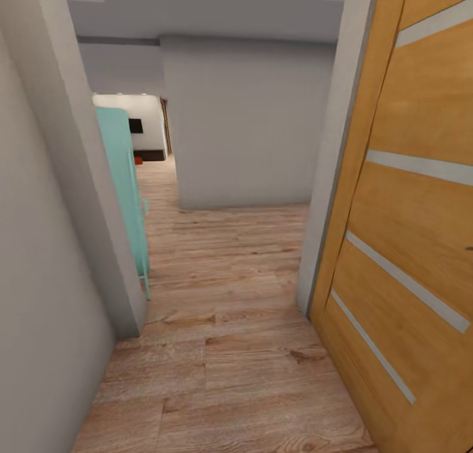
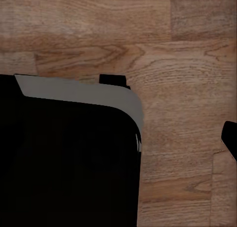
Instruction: Move the two storage containers from the living room to the garage. In the garage, place one container on the floor and stack the other container on top of it (either order is fine).
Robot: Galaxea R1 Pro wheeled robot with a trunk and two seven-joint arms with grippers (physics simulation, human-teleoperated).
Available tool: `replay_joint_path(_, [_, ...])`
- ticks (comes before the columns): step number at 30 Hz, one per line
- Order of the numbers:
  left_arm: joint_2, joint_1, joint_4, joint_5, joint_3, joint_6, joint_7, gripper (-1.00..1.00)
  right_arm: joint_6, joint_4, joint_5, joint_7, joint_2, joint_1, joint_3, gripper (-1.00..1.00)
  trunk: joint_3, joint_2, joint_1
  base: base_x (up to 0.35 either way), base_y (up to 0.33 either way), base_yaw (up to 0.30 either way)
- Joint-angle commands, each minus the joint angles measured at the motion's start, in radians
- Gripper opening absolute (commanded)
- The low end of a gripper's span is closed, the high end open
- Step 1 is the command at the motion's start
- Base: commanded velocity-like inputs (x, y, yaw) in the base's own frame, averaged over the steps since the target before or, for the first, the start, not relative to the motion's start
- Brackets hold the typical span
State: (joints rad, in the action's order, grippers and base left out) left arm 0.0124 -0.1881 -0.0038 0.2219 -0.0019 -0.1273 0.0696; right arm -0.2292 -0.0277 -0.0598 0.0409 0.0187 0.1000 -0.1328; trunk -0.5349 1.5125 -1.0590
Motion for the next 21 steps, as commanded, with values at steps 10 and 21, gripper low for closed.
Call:
replay_joint_path(10, [0.0,-0.001,0.001,0.005,-0.001,-0.003,0.001,1.0,-0.005,-0.003,-0.006,0.002,0.0,0.001,-0.008,1.0,-0.001,0.0,-0.001,0.321,0.0,0.0])
replay_joint_path(21, [0.0,-0.001,0.001,0.005,0.0,-0.003,0.001,1.0,-0.005,-0.003,-0.006,0.002,0.0,0.001,-0.008,1.0,-0.001,0.0,-0.001,0.321,0.0,0.0])
